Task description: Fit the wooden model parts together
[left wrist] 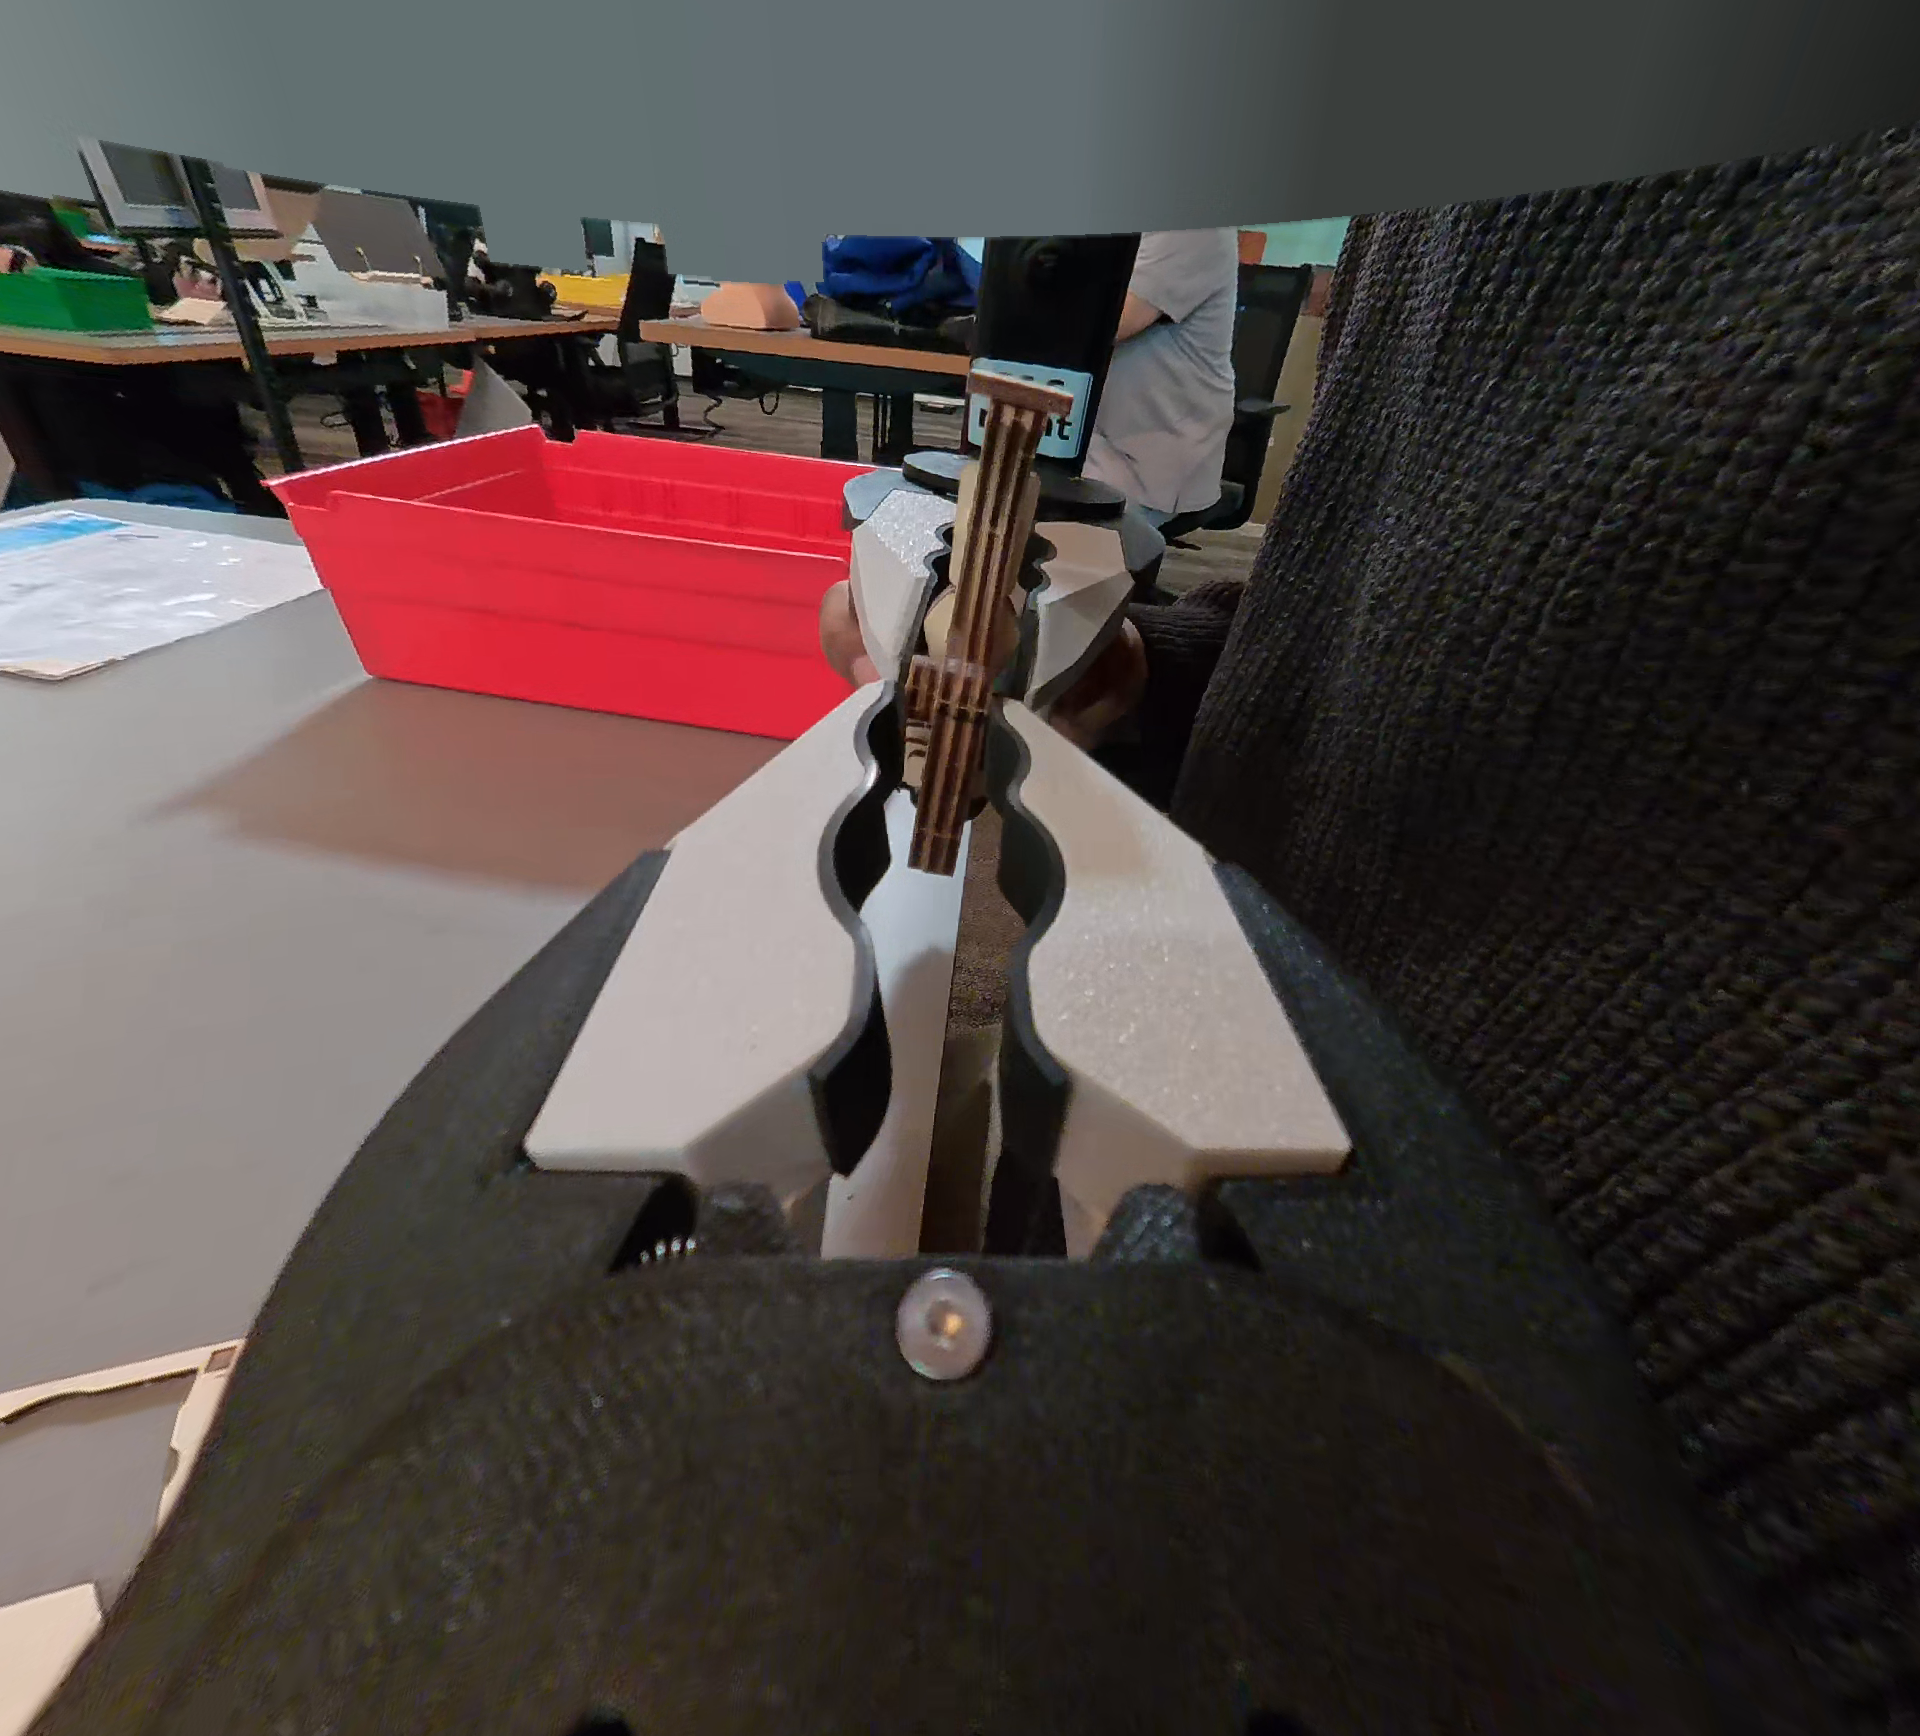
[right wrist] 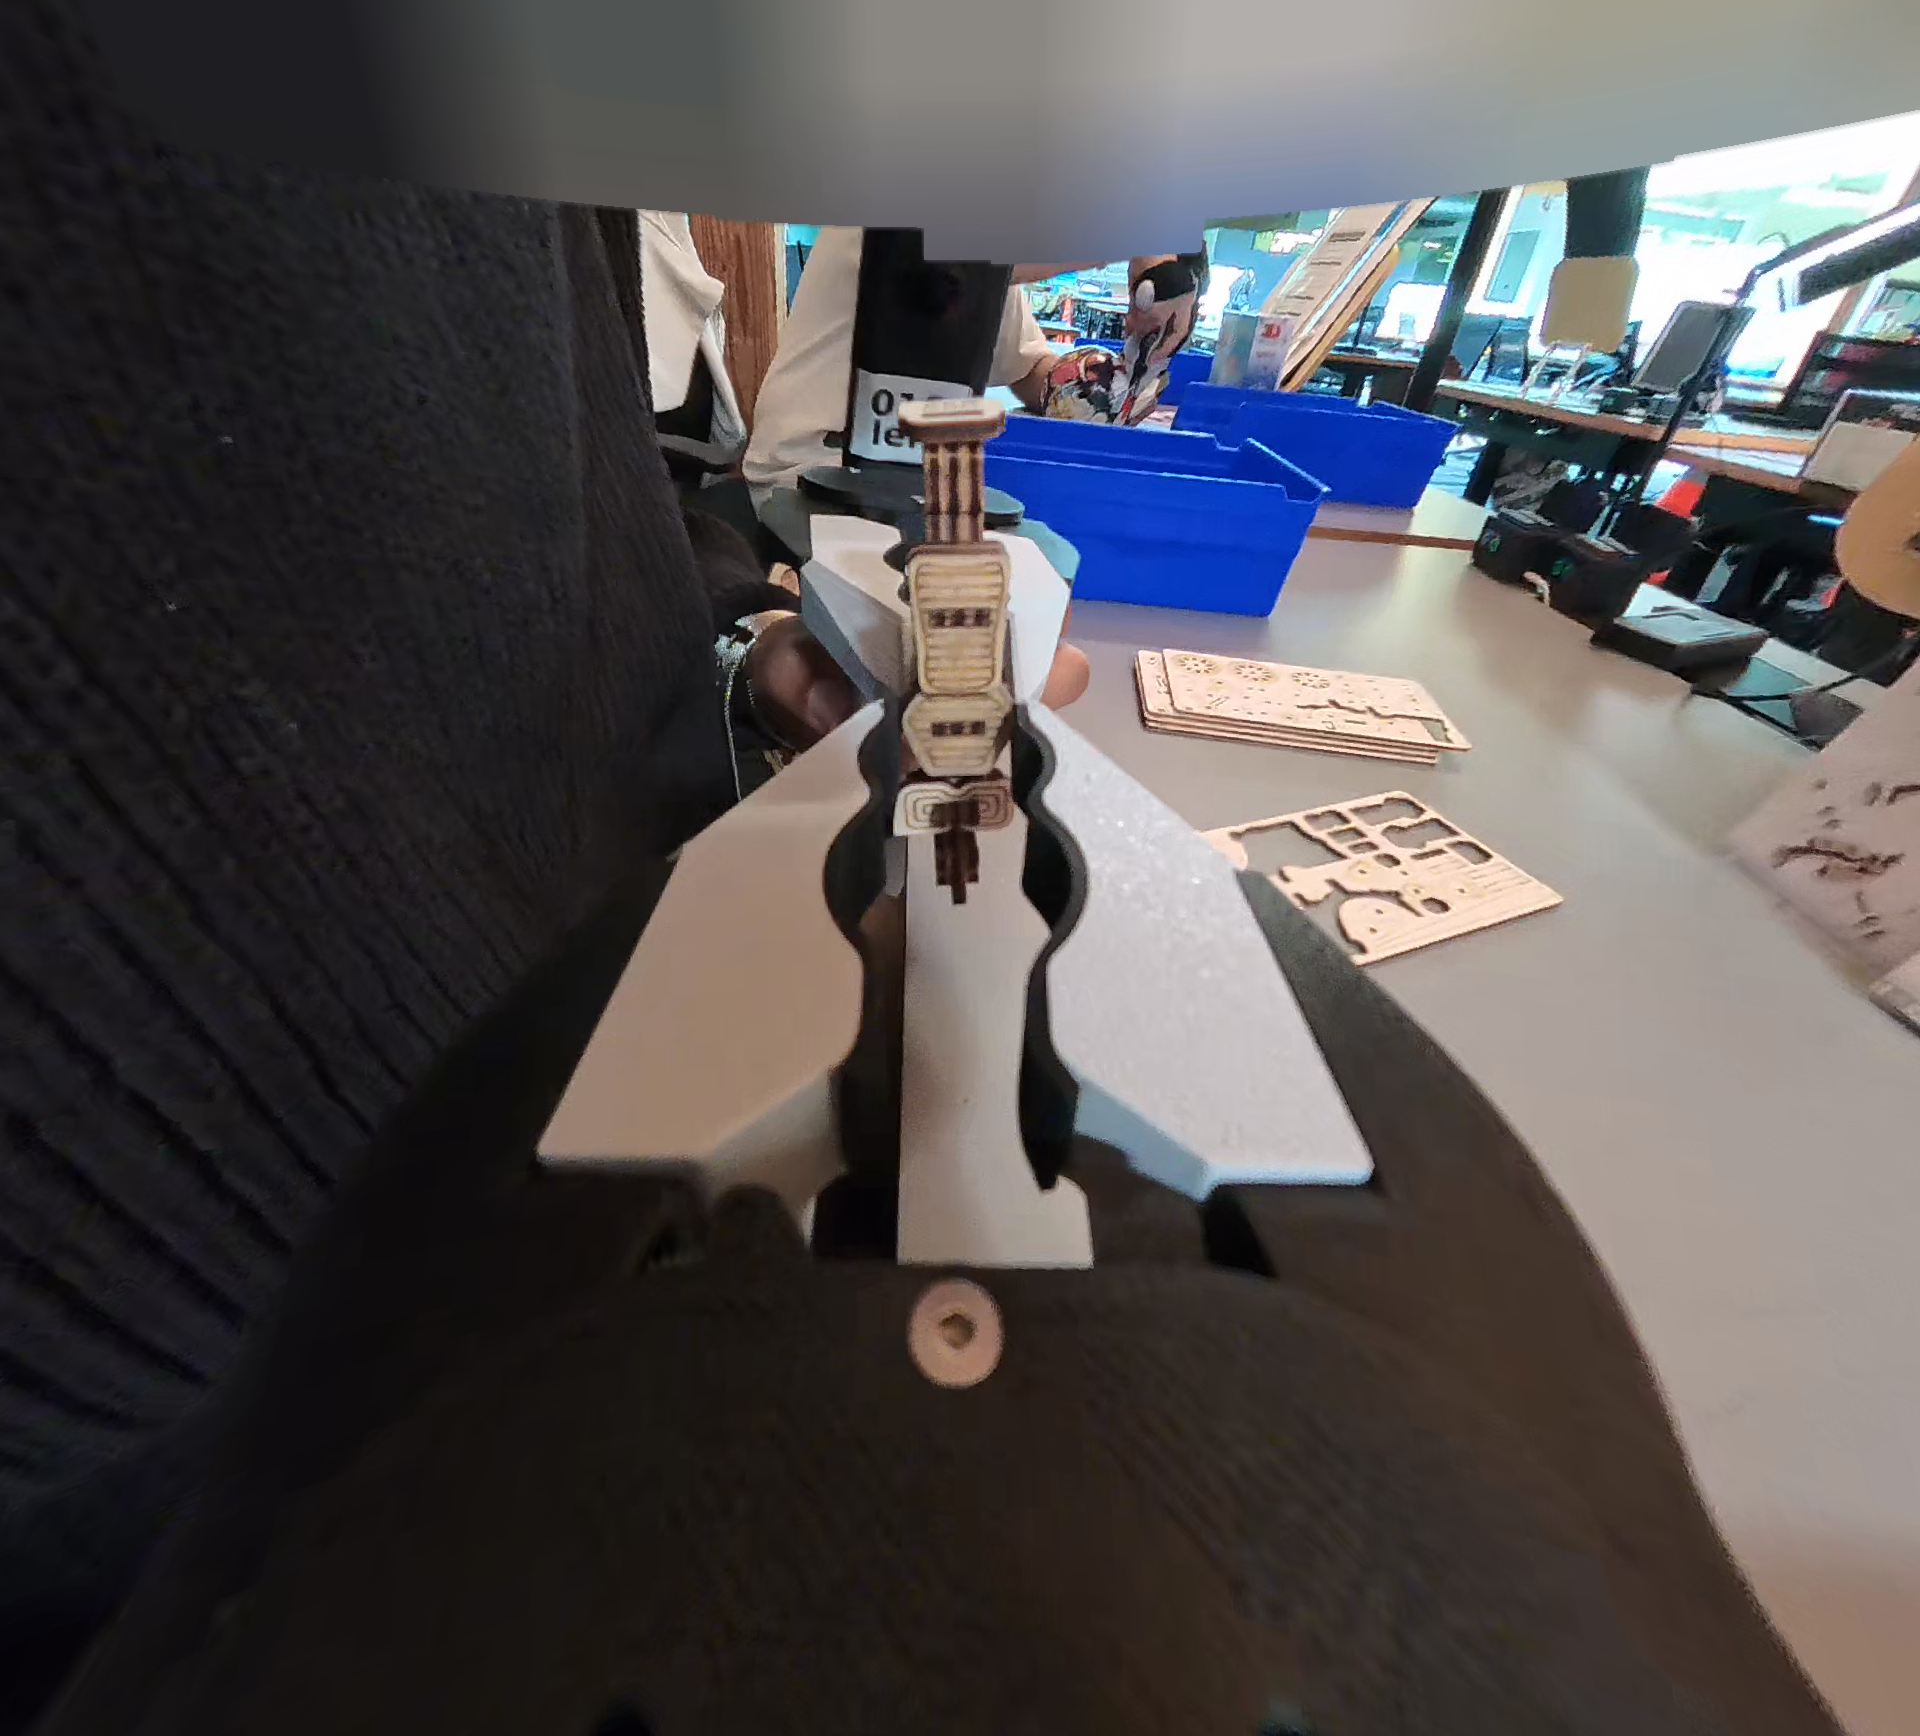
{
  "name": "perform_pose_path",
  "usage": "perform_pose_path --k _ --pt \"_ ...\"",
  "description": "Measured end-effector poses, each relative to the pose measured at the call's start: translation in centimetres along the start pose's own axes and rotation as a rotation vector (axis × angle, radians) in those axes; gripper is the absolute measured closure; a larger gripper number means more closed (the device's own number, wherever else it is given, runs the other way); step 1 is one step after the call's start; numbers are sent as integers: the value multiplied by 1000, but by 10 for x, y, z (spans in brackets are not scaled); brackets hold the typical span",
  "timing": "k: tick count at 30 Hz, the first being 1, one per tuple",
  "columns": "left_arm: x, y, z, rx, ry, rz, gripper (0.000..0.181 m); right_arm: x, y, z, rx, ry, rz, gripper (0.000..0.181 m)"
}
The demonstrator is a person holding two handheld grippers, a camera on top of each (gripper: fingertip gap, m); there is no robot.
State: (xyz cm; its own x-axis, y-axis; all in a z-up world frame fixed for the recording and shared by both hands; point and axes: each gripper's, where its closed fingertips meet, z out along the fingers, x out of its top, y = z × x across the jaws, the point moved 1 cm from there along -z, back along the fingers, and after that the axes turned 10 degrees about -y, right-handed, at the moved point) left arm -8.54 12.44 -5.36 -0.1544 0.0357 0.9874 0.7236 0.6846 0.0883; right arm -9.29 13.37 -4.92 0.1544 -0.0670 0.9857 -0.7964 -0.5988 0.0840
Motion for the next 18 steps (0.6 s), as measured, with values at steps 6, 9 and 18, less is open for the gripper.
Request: perform_pose_path --k 6,9,18 --pt "0 1 1 -2 -5 8 167 1 -1 -1 3 8 -2 161" --pt "-1 2 2 3 -14 20 167 0 -2 -1 15 7 3 161" --pt "-6 1 4 18 -77 -8 166 -6 0 -2 45 -28 64 161"
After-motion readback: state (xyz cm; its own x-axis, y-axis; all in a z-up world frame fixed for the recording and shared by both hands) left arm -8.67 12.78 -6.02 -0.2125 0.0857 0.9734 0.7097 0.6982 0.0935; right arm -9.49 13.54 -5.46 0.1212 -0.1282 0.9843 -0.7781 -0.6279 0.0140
